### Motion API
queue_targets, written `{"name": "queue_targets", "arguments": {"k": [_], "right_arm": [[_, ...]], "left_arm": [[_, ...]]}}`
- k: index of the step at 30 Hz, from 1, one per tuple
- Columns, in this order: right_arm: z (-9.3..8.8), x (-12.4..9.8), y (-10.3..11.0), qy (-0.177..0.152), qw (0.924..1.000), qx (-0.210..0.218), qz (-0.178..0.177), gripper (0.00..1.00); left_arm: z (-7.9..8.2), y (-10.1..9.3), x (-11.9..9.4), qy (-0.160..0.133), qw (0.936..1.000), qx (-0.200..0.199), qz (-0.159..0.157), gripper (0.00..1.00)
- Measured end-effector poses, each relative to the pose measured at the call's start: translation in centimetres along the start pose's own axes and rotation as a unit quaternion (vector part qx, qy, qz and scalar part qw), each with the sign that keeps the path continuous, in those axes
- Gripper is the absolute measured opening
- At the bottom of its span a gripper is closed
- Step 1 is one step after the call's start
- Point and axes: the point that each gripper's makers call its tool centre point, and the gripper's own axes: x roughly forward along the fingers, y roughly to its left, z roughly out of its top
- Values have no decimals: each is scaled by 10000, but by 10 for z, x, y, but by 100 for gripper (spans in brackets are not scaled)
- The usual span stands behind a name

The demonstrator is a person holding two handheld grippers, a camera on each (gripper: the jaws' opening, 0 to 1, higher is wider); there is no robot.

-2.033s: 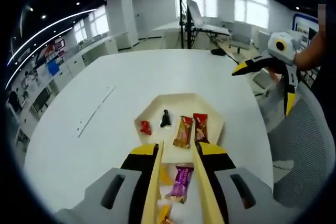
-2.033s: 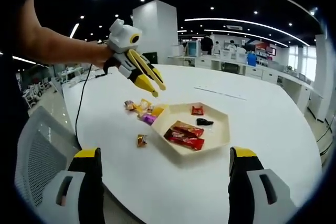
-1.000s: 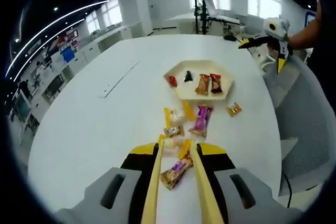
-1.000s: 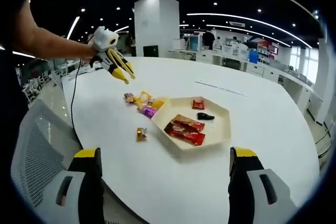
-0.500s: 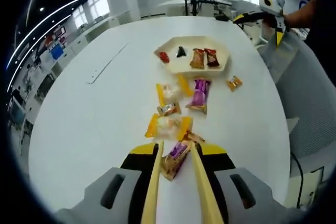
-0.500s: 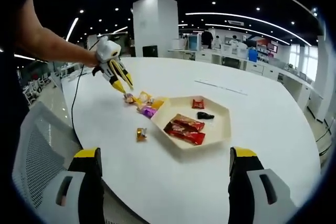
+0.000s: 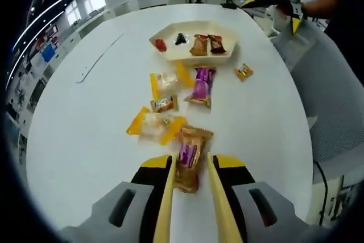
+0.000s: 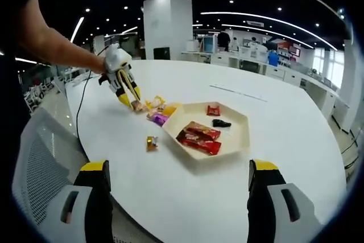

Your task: Place the target food into the container with the food tongs after gripping and lifting it, then release it inside without dropping or visibly crushing the food.

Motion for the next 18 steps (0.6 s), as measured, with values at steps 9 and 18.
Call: {"name": "queue_targets", "arguments": {"k": [9, 18], "right_arm": [[0, 0, -1, 4, 10000, 9, -40, 99], [2, -1, -2, -53, 10000, 70, -34, 99]], "left_arm": [[-3, 0, -2, -47, 9983, -567, 151, 18], [-2, -4, -1, 0, 9973, -721, 123, 17]]}}
